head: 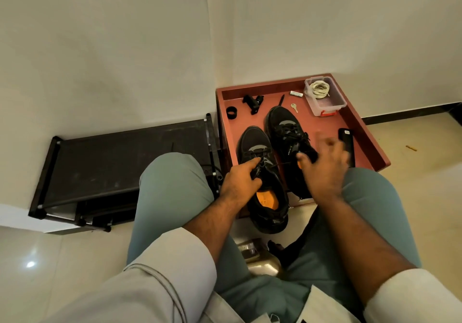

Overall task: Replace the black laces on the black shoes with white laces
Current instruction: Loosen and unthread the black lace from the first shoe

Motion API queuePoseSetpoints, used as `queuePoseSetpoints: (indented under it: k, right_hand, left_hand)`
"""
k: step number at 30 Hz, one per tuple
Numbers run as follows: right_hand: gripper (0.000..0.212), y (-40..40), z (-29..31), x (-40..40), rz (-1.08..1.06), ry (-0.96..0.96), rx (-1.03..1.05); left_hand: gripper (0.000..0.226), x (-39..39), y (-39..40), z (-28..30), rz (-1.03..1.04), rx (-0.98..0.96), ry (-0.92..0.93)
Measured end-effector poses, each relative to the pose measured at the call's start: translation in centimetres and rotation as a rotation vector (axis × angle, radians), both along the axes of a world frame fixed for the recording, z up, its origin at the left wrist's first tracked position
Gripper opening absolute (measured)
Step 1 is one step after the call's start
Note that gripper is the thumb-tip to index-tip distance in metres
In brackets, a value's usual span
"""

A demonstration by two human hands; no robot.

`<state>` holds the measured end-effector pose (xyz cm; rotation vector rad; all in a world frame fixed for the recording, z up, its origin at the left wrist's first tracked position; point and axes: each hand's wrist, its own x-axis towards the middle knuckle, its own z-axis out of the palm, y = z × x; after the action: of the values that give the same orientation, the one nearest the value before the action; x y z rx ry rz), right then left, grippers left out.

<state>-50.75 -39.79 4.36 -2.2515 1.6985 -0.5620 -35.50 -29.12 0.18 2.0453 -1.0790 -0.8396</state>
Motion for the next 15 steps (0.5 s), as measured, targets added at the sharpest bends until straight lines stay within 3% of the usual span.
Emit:
queuePoseSetpoints:
  k: [4, 7, 15]
  right_hand:
    - [0.030, 2.4, -1.8, 1.7, 0.401, 0.090, 0.281]
    - [0.030, 2.7, -2.5, 1.5, 0.382, 0.070, 0.414]
    - [0.030, 2.9, -2.5, 0.7, 0.425, -0.120, 0.441]
  left_hand:
    - [0.057, -0.8, 0.2, 0.6, -0.139, 0.041, -0.061]
    - [0.045, -1.3, 0.3, 0.8, -0.191, 0.052, -0.094]
    - [0.014, -0.9, -0.6, 0.7, -0.268, 0.102, -0.281]
